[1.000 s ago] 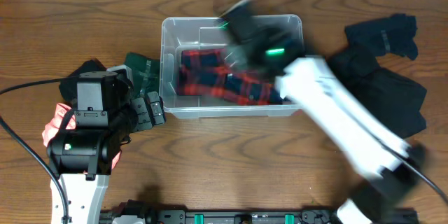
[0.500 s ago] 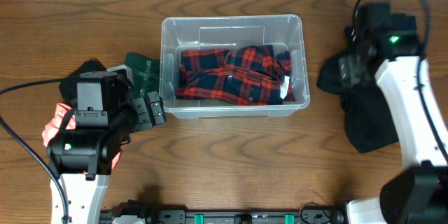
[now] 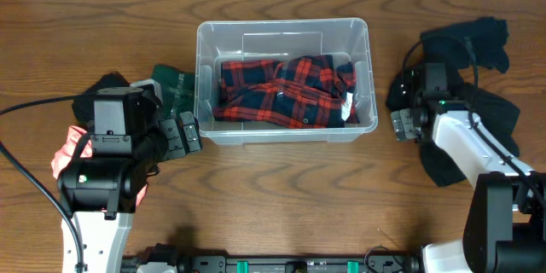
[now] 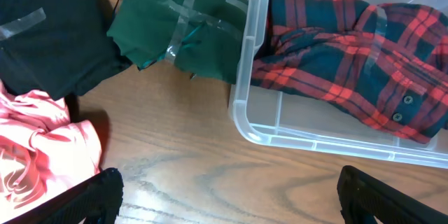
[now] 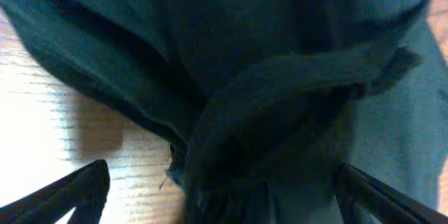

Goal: Pack container
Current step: 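Grasp the black garment on the right with the right gripper, then place the black garment into the bin over the plaid shirt, then grasp the remaining black cloth at the right table edge, then drop the black cloth into the bin with the right gripper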

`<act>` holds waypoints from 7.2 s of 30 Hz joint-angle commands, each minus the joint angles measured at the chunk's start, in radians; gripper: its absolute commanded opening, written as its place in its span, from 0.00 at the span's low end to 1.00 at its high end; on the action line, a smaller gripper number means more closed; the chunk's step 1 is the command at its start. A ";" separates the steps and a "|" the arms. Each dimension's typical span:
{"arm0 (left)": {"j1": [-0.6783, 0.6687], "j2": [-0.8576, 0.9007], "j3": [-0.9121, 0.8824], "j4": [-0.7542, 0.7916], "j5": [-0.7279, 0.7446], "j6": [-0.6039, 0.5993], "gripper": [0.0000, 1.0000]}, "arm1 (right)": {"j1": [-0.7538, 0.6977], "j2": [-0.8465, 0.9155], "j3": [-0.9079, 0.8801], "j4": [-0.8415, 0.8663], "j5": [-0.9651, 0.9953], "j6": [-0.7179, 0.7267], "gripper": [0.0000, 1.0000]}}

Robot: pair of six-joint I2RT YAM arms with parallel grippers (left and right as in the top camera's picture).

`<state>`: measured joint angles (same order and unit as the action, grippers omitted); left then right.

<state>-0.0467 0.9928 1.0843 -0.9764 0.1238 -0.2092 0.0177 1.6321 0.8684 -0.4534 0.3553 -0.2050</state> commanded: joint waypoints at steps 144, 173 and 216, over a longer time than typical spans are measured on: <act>0.201 0.047 0.010 -0.050 -0.135 -0.092 0.98 | 0.422 -0.137 0.745 -0.346 -0.492 0.564 0.01; 0.201 0.047 0.010 -0.055 -0.136 -0.092 0.98 | 0.706 0.382 0.767 -0.317 -0.548 0.174 0.59; 0.201 0.047 0.010 -0.059 -0.135 -0.092 0.98 | 0.640 0.577 0.807 -0.061 -0.532 0.148 0.11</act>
<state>0.1497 1.0382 1.0843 -1.0317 -0.0006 -0.2924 0.6472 2.1609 1.6859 -0.4713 -0.2070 -0.0452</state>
